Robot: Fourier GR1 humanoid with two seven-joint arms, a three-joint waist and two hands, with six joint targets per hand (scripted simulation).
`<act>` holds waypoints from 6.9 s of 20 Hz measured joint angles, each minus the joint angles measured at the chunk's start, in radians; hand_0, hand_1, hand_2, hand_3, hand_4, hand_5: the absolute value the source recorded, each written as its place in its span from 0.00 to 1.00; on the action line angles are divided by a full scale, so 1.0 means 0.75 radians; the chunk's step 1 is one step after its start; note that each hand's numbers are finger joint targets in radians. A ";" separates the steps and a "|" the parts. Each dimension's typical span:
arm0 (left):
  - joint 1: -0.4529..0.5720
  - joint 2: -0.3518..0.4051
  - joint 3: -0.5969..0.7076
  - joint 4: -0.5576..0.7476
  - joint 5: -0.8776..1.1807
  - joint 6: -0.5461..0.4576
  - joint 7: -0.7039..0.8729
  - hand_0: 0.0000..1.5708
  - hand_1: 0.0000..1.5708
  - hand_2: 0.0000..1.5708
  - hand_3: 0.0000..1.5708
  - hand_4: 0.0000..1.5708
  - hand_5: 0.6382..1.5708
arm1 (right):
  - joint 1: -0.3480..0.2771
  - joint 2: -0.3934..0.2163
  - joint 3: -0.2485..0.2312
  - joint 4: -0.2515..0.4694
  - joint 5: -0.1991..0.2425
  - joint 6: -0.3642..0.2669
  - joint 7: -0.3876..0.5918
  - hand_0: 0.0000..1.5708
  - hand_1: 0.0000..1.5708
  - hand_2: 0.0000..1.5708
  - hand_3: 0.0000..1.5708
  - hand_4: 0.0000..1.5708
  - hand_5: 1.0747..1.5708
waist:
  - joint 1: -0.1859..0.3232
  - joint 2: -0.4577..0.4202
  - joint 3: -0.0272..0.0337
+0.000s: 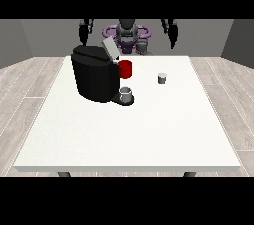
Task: Insert the coffee pod into the coffee machine and close the lid
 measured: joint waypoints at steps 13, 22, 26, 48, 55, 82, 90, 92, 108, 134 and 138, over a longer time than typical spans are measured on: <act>0.015 0.032 0.017 0.027 -0.026 -0.061 -0.211 0.00 0.00 0.00 0.00 0.00 1.00 | -0.009 0.053 -0.124 0.025 -0.049 -0.125 -0.092 0.00 0.00 0.00 0.00 0.17 1.00 | -0.039 0.020 0.0219; -0.219 0.201 0.137 0.207 -0.070 -0.110 -0.089 0.00 0.00 0.00 0.00 0.00 1.00 | -0.057 0.072 -0.088 0.009 -0.055 -0.141 -0.122 0.00 0.00 0.00 0.00 0.15 1.00 | -0.126 0.110 0.0228; -0.304 0.244 0.169 0.349 -0.085 -0.137 -0.082 0.00 0.00 0.00 0.00 0.00 1.00 | -0.084 0.070 -0.074 -0.019 -0.055 -0.142 -0.085 0.00 0.00 0.00 0.00 0.18 1.00 | -0.162 0.142 0.0227; -0.636 0.325 0.131 0.923 -0.356 -0.085 -0.132 0.41 0.41 0.46 0.22 0.00 1.00 | -0.269 0.065 -0.066 0.170 -0.003 -0.236 -0.050 0.00 0.00 0.00 0.00 0.26 1.00 | -0.170 0.279 0.0229; -0.653 0.347 0.104 1.063 -0.468 -0.021 -0.164 0.37 0.37 0.46 0.30 0.00 1.00 | -0.270 0.053 -0.055 0.169 -0.013 -0.224 -0.022 0.00 0.00 0.00 0.00 0.28 1.00 | -0.201 0.277 0.0225; -0.814 0.401 0.059 1.352 -0.801 0.287 -0.382 0.84 0.84 0.91 0.90 0.35 1.00 | -0.301 0.057 -0.071 0.170 -0.050 -0.215 -0.040 0.00 0.00 0.00 0.00 0.28 1.00 | -0.243 0.336 0.0249; -0.935 0.374 0.028 1.275 -0.799 0.118 -0.385 0.84 0.84 0.88 0.86 0.37 1.00 | -0.314 0.063 -0.110 0.300 -0.068 -0.224 -0.050 0.00 0.00 0.00 0.00 0.31 1.00 | -0.198 0.246 0.0233; -0.966 0.374 0.022 1.255 -0.800 0.076 -0.377 0.79 0.79 0.84 0.84 0.34 1.00 | -0.326 0.064 -0.112 0.321 -0.067 -0.230 -0.043 0.00 0.00 0.00 0.00 0.32 1.00 | -0.192 0.225 0.0235; -1.220 0.437 0.080 1.174 -0.799 -0.105 -0.273 0.68 0.68 0.78 0.78 0.33 1.00 | -0.346 0.064 -0.078 0.346 -0.089 -0.192 -0.090 0.00 0.00 0.00 0.00 0.33 1.00 | -0.272 0.208 0.0231; -1.509 0.484 0.162 1.230 -0.825 -0.133 -0.164 0.84 0.84 0.85 0.78 0.32 1.00 | -0.453 0.049 -0.071 0.237 -0.054 -0.246 -0.029 0.00 0.00 0.00 0.00 0.33 1.00 | -0.405 0.368 0.0229; -1.514 0.467 0.163 1.239 -0.830 -0.124 -0.160 0.80 0.80 0.82 0.77 0.32 1.00 | -0.437 0.047 -0.063 0.234 -0.067 -0.237 -0.046 0.00 0.00 0.00 0.00 0.33 1.00 | -0.413 0.378 0.0231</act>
